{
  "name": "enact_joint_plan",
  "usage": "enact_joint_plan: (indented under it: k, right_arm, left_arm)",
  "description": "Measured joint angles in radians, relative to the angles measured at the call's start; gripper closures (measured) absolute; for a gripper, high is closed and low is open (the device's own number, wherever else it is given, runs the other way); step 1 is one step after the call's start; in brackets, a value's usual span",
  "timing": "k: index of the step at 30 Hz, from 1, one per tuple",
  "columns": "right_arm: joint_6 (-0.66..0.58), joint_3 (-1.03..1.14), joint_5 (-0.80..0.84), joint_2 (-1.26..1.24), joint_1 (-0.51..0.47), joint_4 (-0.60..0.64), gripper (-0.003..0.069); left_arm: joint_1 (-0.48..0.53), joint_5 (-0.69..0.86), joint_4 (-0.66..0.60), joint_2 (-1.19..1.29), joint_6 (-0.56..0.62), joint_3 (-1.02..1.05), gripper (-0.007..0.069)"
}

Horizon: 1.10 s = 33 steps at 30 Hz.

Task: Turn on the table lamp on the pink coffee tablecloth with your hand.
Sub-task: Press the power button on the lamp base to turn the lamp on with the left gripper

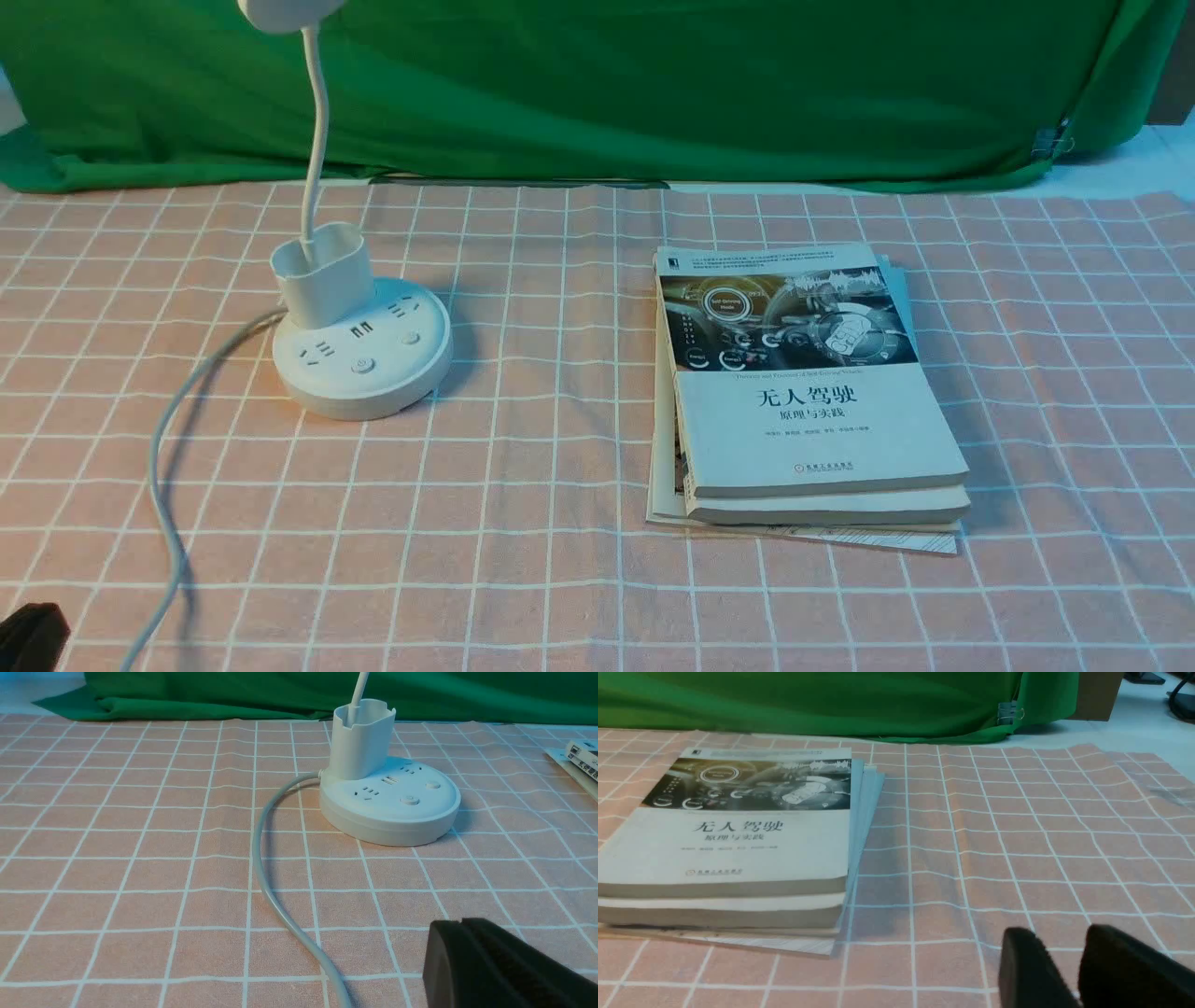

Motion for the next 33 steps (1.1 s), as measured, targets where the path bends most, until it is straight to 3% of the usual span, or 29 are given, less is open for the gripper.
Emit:
enact_joint_plan:
  k: [24, 28, 33]
  right_arm:
    - [0.0, 0.0, -0.001, 0.0, 0.0, 0.0, 0.0419]
    - [0.0, 0.0, -0.017, 0.0, 0.0, 0.0, 0.0419]
    - [0.0, 0.0, -0.019, 0.0, 0.0, 0.0, 0.0419]
  left_arm:
    - [0.0, 0.0, 0.0, 0.0, 0.0, 0.0, 0.0601]
    - [0.0, -0.001, 0.029, 0.0, 0.042, 0.0, 0.0601]
    - [0.0, -0.085, 0.035, 0.0, 0.05, 0.0, 0.0601]
